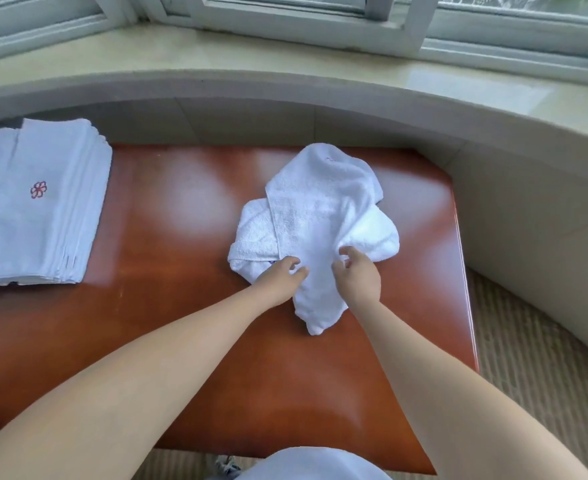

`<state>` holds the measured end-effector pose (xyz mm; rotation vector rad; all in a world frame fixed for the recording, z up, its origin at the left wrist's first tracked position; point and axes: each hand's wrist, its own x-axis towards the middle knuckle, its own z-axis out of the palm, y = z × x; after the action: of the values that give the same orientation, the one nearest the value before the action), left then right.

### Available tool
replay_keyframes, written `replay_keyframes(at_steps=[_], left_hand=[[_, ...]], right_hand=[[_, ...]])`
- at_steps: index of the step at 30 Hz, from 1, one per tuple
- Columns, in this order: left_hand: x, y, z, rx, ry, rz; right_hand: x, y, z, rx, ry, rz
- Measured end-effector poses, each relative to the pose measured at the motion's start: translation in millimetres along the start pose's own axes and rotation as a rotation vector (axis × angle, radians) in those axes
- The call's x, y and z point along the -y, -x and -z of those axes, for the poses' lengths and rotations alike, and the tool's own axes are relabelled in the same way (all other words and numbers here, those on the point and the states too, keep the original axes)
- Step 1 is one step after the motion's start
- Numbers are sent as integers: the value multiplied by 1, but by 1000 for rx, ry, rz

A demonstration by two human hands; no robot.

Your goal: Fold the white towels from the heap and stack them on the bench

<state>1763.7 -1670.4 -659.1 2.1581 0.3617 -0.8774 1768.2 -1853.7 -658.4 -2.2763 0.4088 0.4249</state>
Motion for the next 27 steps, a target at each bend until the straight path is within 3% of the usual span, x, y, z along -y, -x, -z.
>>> replay_keyframes(at_steps=[3,7,10,14,19,22,27], left_hand=[[-7,7,21,-82,208,42],[13,29,56,-169,315,66],[61,50,78,-229,217,96],[139,90,82,-213,148,136],[199,136,60,-84,72,124],[219,146,55,-83,88,104],[232,145,53,-69,25,173]], right_hand=[[44,24,-19,114,107,173],[87,71,-59,273,270,381],[93,111,-85,372,366,533],[85,153,-119,518,452,550],[76,194,-154,821,536,385],[73,200,-159,661,394,295],[67,173,-141,82,29,56]])
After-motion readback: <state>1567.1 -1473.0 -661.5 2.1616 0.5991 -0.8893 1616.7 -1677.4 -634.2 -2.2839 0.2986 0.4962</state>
